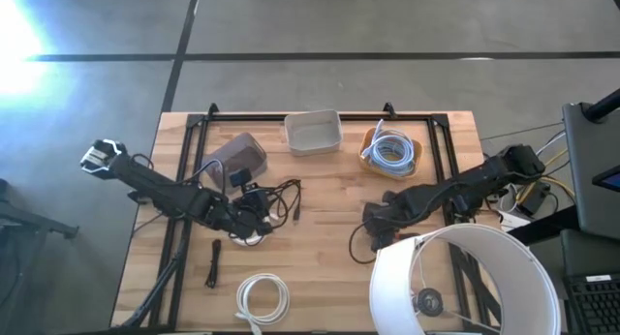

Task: Pick & Place USB Port
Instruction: Put the right black usb cable into the white bin

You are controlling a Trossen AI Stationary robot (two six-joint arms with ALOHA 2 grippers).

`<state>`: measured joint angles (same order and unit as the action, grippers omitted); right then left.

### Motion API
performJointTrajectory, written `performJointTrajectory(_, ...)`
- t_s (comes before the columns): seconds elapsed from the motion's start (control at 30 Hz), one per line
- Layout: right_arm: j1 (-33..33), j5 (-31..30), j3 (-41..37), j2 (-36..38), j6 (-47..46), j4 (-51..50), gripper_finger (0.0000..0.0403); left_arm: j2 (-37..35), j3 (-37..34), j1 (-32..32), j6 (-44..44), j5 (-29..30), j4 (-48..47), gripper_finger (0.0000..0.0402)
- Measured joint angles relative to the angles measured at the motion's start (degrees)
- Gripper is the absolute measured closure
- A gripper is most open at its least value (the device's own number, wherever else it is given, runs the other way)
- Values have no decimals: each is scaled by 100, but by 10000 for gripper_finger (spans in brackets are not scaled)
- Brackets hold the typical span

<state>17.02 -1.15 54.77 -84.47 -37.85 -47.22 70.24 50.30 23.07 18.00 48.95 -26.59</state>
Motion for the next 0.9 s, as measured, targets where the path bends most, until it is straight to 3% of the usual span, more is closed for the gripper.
performJointTrajectory(0.2, 223, -18, -329, -130, -356, 92, 263, 0, 0, 0, 2, 0, -1, 268)
performJointTrajectory(0.4, 303, -33, -608, -268, -488, 925, 245, 2, 0, 0, 0, -2, -4, 268)
performJointTrajectory(0.63, 313, -83, -892, -461, -463, 937, 237, 2, 0, 0, 2, -2, 2, 268)
performJointTrajectory(0.77, 329, -115, -967, -575, -271, 953, 253, 2, 0, 0, 2, -2, 0, 268)
performJointTrajectory(0.9, 326, -163, -973, -663, -114, 1003, 294, 2, 0, 0, 2, -2, -2, 268)
